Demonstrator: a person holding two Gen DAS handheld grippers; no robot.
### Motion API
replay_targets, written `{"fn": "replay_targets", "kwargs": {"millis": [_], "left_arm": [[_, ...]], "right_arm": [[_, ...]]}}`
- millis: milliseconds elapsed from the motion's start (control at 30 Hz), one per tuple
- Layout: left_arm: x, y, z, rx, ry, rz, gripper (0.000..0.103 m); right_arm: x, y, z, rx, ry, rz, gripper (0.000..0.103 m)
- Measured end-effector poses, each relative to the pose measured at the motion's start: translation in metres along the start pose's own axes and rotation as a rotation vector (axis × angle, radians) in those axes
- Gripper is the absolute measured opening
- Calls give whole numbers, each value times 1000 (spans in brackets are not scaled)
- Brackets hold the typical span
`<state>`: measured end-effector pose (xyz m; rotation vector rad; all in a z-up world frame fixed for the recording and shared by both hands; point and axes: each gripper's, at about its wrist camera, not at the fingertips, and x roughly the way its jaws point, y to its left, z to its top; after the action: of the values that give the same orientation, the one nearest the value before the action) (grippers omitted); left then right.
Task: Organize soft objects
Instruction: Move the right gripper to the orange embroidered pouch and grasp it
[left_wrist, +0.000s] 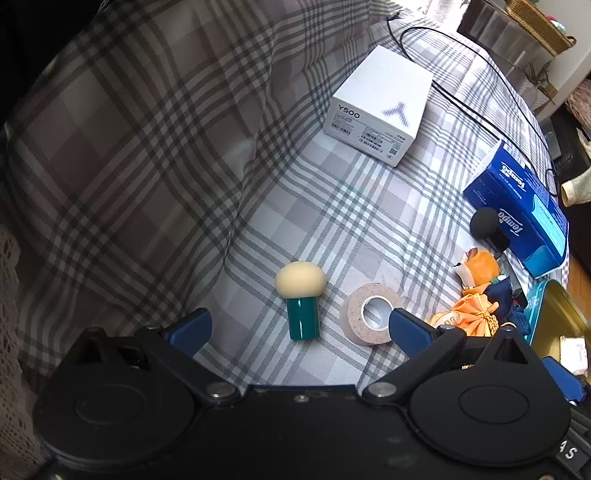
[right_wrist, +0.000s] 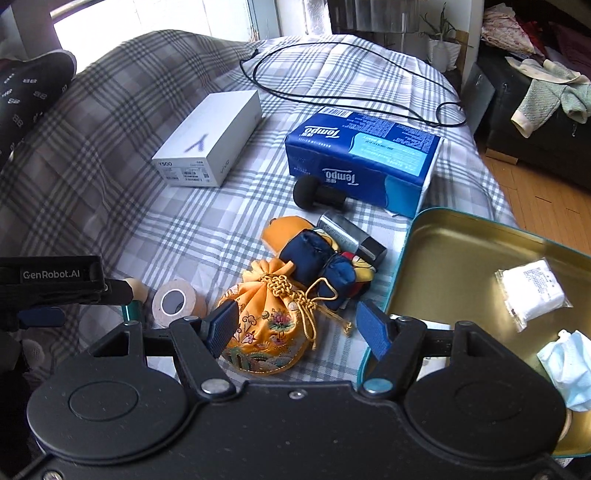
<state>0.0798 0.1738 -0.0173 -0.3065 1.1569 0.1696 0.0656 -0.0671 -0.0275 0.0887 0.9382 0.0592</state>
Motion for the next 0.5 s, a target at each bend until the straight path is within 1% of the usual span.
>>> {"fn": "replay_targets", "kwargs": {"millis": [133,267,433,500], "left_arm": [[-3,2,2,-16,-19,6,102],[-10,3,3,-23,-45,14,102],[-11,8,7,-50,-50,7,102],[-10,10,7,-59,-45,12,102]], "right_arm": [[8,7,2,-17,9,15,68],[22,18,4,-51,31,9,69],[40,29,6,-59,71,13,69],[47,34,6,-73,75,-2,75]]}}
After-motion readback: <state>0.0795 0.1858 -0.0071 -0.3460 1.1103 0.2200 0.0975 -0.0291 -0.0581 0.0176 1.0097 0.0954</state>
